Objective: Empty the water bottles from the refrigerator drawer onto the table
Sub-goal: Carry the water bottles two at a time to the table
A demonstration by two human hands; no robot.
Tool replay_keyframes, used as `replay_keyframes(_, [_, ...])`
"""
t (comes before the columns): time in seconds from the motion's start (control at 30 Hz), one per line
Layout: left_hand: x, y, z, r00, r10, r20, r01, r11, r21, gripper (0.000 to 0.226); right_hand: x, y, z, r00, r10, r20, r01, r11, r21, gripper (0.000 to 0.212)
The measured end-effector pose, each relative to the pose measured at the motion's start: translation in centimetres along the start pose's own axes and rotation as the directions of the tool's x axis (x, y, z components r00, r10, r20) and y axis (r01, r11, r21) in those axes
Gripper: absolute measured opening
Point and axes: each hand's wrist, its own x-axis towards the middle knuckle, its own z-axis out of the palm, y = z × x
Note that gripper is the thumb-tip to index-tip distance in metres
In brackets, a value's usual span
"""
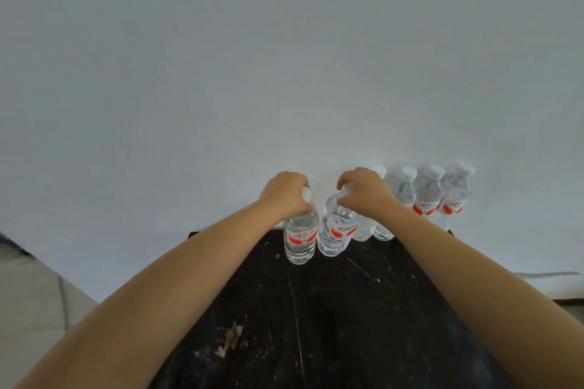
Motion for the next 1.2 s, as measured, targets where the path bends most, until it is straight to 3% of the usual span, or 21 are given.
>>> replay_keyframes(0.3, [9.2,0.0,3.9,0.995,0.064,0.072,-0.074,0.985,0.158,0.040,8.6,3.6,3.0,0.999,0.022,-0.030,-0.023,1.000,-0.021,0.032])
replay_keyframes(0.6, [12.6,-0.2,5.3,0.999,0.038,-0.035,-0.035,0.996,0.082,0.037,10.6,5.3,4.9,0.995,0.033,-0.094,-0.031,0.999,0.018,0.036])
replay_keyframes(0.87, [11.3,0.0,5.8,1.000,-0.010,-0.029,0.012,0.998,0.067,0.047,9.6,4.8,4.6,1.000,0.006,0.003,-0.006,0.999,-0.052,0.049])
replay_keyframes(0.97, [9.9,1.0,4.6,0.998,-0.019,-0.053,0.027,0.985,0.168,0.049,8.5,4.3,2.7,0.998,-0.017,0.057,0.023,0.995,-0.096,0.047])
replay_keyframes(1.2, [4.6,6.2,-0.1,0.991,0.007,-0.135,0.057,0.881,0.469,0.028,2.9,4.4,-5.3,0.999,-0.030,-0.043,0.022,0.982,-0.187,0.033])
